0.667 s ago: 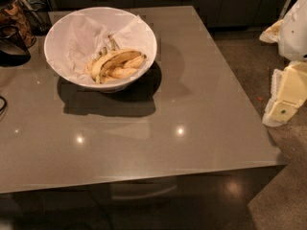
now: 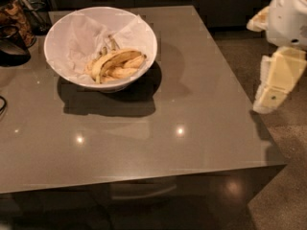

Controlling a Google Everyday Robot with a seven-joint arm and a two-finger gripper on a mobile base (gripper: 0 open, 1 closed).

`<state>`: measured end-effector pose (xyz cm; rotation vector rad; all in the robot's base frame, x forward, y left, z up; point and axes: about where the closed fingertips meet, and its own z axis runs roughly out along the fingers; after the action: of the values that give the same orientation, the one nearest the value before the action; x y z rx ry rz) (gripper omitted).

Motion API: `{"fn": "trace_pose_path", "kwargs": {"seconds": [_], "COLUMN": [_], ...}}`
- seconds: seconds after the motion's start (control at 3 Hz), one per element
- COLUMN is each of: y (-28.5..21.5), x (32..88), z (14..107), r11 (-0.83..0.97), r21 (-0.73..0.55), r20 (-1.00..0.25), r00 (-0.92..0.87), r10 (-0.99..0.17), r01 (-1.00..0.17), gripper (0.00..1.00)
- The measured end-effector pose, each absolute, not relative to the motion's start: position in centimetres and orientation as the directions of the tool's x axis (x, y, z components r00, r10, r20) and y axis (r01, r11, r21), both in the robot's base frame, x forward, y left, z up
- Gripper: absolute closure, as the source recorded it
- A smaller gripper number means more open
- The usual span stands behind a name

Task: Pick banana from white bowl

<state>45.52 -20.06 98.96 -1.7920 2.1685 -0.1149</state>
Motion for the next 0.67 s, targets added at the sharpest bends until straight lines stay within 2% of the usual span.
{"fn": "trace_pose_path", "kwargs": {"seconds": [0.67], "y": [-17.0], "x": [49.5], "z": [101.0], "r11": [0.083], "r21": [-0.27], "r20": [-0.173], "r00": [-0.037], "r10": [-0.984], "r01": [-0.959], "gripper": [0.0]}}
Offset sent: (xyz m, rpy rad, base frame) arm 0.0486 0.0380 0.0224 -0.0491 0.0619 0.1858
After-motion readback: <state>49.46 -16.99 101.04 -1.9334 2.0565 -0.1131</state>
